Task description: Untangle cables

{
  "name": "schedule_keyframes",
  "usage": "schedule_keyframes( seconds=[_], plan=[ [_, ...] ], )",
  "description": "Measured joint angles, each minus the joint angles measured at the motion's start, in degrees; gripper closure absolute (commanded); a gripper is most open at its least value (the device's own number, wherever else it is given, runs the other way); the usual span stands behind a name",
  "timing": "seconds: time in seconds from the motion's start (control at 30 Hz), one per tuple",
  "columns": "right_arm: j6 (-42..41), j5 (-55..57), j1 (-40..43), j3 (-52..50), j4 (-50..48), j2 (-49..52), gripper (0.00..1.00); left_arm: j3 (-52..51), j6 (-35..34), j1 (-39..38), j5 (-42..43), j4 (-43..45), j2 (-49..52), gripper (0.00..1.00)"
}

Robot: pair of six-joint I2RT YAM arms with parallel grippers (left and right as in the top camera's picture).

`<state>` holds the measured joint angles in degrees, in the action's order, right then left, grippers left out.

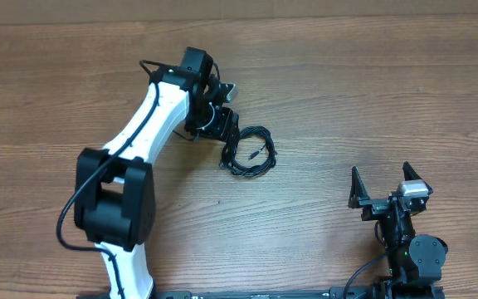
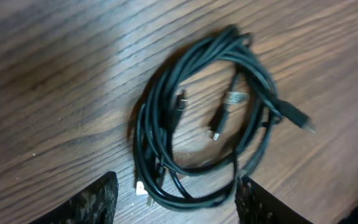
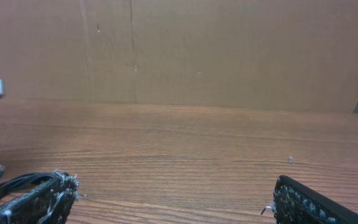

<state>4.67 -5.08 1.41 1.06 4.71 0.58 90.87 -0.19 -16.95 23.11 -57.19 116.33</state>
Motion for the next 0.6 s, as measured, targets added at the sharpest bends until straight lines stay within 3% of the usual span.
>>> schedule_keyframes(
  seconds=[0.13,0.37,0.6],
  plan=[
    [0.0,0.0,0.0,0.0,0.0,0.0,0.0,0.0,-2.3,-1.7,-0.9,0.8,3.8,0.59],
    [0.0,0.0,0.0,0.0,0.0,0.0,0.0,0.0,-7.0,-4.1,-5.8,1.5,6.6,0.74],
    [0.0,0.0,0.0,0.0,0.0,0.0,0.0,0.3,-9.3,-4.1,-9.7,-0.7,6.6,0.74]
  ],
)
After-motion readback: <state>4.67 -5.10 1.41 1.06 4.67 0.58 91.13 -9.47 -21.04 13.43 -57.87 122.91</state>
